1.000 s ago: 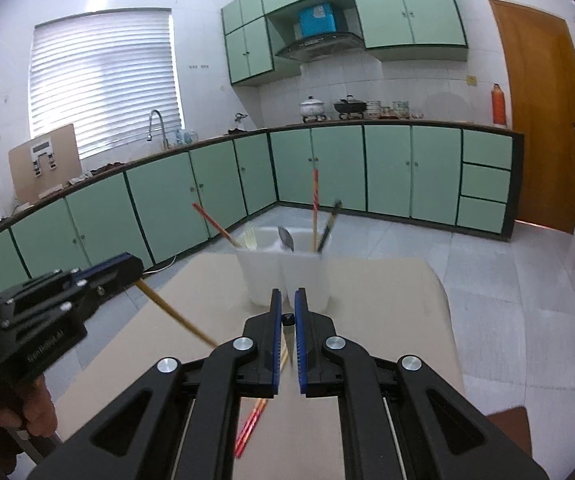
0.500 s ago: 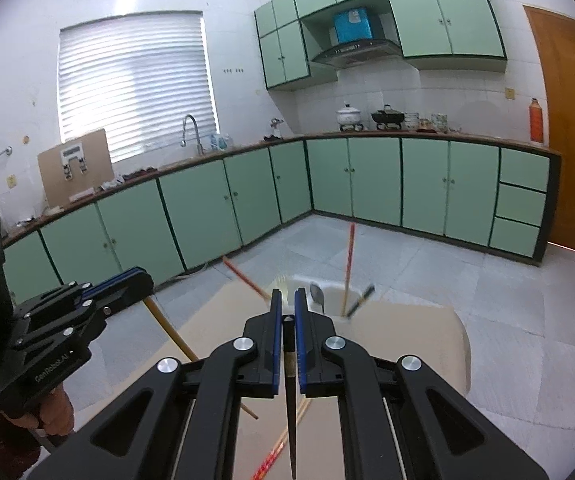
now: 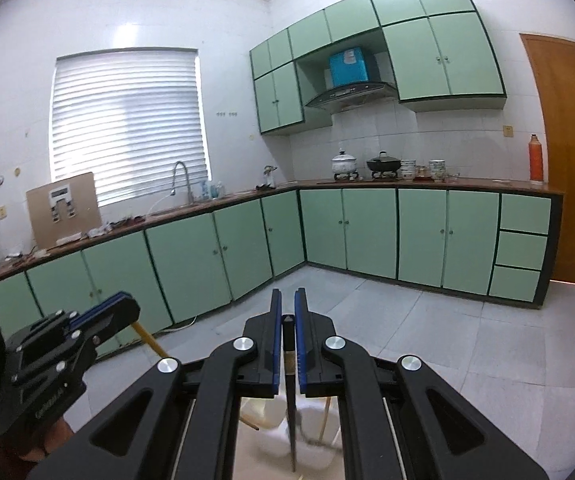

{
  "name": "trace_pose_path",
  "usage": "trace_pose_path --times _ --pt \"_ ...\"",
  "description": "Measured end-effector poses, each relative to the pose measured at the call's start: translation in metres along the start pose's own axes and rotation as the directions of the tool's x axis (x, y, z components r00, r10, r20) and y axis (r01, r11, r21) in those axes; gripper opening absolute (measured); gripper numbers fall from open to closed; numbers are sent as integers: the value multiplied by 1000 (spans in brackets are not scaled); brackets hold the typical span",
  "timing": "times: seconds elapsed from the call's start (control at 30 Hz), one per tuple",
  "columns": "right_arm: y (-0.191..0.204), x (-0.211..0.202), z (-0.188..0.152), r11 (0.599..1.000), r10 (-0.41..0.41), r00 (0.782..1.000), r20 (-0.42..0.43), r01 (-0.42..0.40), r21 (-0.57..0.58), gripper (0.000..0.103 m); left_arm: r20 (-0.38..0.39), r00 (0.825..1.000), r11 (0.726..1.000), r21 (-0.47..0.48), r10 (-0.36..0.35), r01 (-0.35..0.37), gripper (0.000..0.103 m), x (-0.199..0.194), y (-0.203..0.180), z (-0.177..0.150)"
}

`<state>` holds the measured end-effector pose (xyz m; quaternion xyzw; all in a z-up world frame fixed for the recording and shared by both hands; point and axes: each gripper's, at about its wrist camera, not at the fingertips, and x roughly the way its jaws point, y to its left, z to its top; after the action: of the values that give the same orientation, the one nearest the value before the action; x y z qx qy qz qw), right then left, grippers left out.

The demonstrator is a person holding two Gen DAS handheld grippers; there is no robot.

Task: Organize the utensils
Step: 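Lift both chopsticks into the white holder with both tools and release them, then pull both open tools back toward the remaining red-patterned chopsticks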

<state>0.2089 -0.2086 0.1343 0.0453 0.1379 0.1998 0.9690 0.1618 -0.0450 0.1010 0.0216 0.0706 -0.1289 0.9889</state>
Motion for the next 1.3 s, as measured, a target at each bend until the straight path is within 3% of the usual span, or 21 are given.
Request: trace_pose_path --times 0.27,0.5,0.6,0.67,0.77,0.83,1.0,1.3 --pt "-24 56 -16 999 -44 999 -18 45 21 6 -66 997 1000 15 25 -24 6 63 4 -25" --pt "-32 80 -59 998 -40 993 -108 45 45 6 -157 987 1000 14 28 -26 6 89 16 -57" --pt "-30 82 -72 998 -28 988 -150 35 42 7 -196 980 1000 -3 24 -25 8 93 23 -70" --pt "-30 80 -77 998 -30 987 -157 38 46 10 -206 978 999 -9 32 -35 17 91 27 -74" --pt "-34 69 -79 997 -43 988 -145 53 64 22 -202 979 999 -20 38 -43 27 79 33 -77" --pt "-36 56 -78 995 -61 991 -121 70 74 37 -190 981 999 -21 43 -48 33 69 34 -76" --pt "-33 21 -80 990 -117 991 -61 121 67 61 -150 987 997 -45 55 -63 51 38 35 -73" --pt "-13 -38 -121 979 -200 980 -14 201 38 81 -117 989 993 -58 92 -99 72 -25 20 -101"
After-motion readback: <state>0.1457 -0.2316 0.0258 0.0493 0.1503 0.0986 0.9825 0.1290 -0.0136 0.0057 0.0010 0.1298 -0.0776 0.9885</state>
